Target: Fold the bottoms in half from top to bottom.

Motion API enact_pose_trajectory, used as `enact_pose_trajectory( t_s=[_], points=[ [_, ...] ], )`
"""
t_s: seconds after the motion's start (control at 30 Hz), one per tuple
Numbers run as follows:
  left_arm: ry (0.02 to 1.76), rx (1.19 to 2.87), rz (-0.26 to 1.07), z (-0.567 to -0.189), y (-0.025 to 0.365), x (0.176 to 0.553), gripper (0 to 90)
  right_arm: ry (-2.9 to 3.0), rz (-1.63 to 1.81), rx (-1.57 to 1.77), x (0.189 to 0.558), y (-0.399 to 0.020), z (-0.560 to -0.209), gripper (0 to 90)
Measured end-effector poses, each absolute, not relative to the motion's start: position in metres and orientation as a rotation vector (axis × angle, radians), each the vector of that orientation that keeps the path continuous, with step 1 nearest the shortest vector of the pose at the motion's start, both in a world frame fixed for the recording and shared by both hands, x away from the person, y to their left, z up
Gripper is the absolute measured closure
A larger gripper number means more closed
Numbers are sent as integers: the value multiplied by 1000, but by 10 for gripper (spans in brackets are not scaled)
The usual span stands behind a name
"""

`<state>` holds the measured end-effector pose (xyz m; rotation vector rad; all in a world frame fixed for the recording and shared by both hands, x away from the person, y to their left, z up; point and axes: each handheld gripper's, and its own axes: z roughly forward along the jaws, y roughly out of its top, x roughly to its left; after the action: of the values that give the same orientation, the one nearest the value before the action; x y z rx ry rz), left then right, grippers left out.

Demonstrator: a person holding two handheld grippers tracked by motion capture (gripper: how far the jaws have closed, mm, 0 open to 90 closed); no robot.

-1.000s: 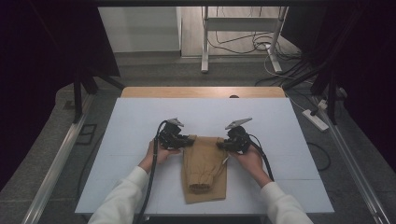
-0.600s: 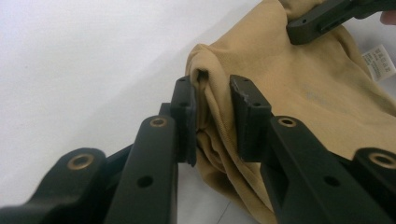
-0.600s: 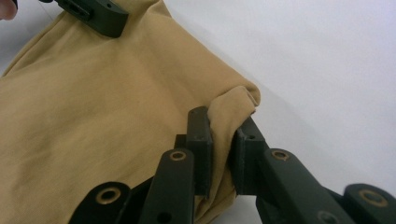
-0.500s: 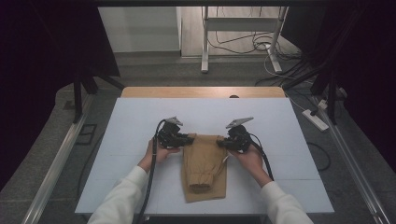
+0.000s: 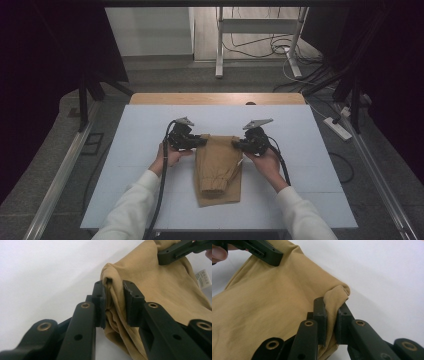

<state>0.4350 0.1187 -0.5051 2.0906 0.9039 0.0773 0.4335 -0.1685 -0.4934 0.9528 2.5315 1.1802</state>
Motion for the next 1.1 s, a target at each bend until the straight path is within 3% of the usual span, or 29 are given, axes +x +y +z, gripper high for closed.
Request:
enact_pose_trajectory(
  t_s=[0.77,0.9,0.93,1.0,1.03,1.1],
  points=[
    [994,2094,169,-495,116,484,725,2457,1166,1007,490,-157,-493,814],
    [994,2107,169,-497,116,485,664,2458,1157,1019,493,-157,-495,800],
    [991,2114,165,-497,116,485,594,2452,1155,1020,493,-157,-495,753],
    [1014,2130,196,-497,115,484,396,2416,1130,1042,493,-156,-496,508],
    [1028,2123,197,-496,115,483,335,2401,1124,1049,493,-156,-496,460],
    [1008,2111,162,-494,118,478,308,2387,1158,1081,492,-160,-494,416]
  ],
)
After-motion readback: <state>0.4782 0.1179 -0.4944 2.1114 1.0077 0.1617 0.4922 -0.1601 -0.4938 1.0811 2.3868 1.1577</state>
